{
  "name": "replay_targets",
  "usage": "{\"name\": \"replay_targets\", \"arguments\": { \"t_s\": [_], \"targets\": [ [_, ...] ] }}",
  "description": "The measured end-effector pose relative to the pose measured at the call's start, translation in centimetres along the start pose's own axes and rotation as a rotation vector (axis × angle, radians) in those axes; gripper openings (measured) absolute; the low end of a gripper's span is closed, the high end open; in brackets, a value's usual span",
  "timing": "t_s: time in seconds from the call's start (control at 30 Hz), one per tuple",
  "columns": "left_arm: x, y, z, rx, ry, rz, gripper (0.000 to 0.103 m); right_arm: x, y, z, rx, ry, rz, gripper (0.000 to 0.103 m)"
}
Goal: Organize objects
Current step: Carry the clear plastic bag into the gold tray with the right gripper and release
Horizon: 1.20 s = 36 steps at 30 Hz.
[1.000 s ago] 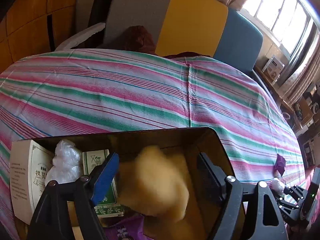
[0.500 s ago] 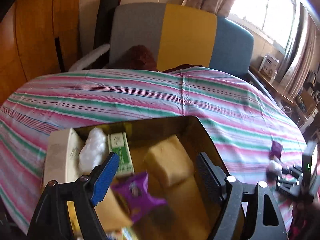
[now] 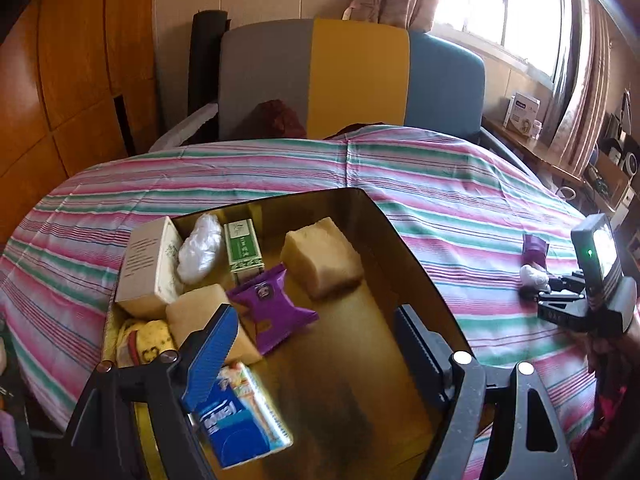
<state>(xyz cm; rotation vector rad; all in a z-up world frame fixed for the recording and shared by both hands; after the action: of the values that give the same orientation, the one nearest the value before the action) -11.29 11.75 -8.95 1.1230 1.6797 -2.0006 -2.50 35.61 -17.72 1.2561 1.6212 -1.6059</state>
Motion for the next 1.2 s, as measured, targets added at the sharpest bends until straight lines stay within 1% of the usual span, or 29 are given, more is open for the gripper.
{"name": "replay_targets", "arguments": {
  "t_s": [0.17,0.3,0.4,0.47,0.53,0.6,0.67,0.73,0.83,0.9,0.97,1.0,1.1,1.17,1.2],
  "targets": [
    [-1.1,0.5,0.3,0.036,-0.024,-0.016,0.081,0.0,0.0,0.0,-0.003,0.003,-0.002,0.034],
    [-1.4,0.9,1.1,0.013,-0.014,-0.007,0.081,-0.1,0.0,-0.1,-0.006,0.016,-0.003,0.035],
    [-1.5,1.4,2.0,0.004,-0.015,0.001,0.081,-0.5,0.0,-0.1,0.008,0.027,0.021,0.034],
    [-1.5,1.7,2.9,-0.010,-0.017,0.006,0.081,-1.7,-0.5,0.6,0.038,0.007,0.008,0.034],
    [-1.7,1.8,4.1,-0.036,-0.027,0.007,0.081,-3.9,-1.8,2.6,0.053,-0.060,-0.039,0.034],
    [-2.0,2.0,5.4,-0.065,-0.040,0.005,0.081,-6.2,-3.1,5.5,0.030,-0.119,-0.090,0.034],
    [-2.4,2.2,7.0,-0.098,-0.055,0.001,0.081,-8.5,-4.4,9.4,-0.018,-0.189,-0.136,0.034],
    [-2.8,2.4,8.4,-0.126,-0.071,-0.003,0.081,-10.5,-5.5,13.7,-0.085,-0.240,-0.177,0.034],
    [-3.0,2.9,10.0,-0.159,-0.080,-0.001,0.081,-12.1,-6.5,19.9,-0.173,-0.314,-0.197,0.034],
    [-3.1,3.3,10.7,-0.171,-0.081,0.002,0.081,-11.9,-6.9,23.0,-0.224,-0.318,-0.188,0.034],
    [-3.0,3.5,11.2,-0.183,-0.081,0.004,0.081,-10.4,-6.8,25.5,-0.262,-0.320,-0.145,0.034],
    [-2.9,3.7,11.3,-0.189,-0.078,0.007,0.081,-9.3,-6.6,26.6,-0.280,-0.320,-0.107,0.034],
    [-2.5,4.1,11.6,-0.205,-0.072,0.018,0.081,-6.7,-6.3,28.2,-0.302,-0.286,-0.045,0.035],
    [-2.1,4.4,11.6,-0.211,-0.066,0.029,0.081,-5.8,-6.2,29.1,-0.298,-0.296,-0.022,0.037],
    [-2.0,4.5,11.5,-0.210,-0.064,0.032,0.081,-5.5,-6.2,29.4,-0.299,-0.295,-0.019,0.042]
  ]
}}
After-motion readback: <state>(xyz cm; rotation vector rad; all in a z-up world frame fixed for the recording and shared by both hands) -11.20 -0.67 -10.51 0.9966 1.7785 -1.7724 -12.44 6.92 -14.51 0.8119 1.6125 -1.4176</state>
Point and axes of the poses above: each gripper's, at about its wrist camera, not at the fingertips, and x roughly the way its jaws point, z to its left, y to its underside, the point moved 10 cm from there along x, roughly the way its jaws point, and after that the axes turned 4 degrees about x, right-handed, at the moved point
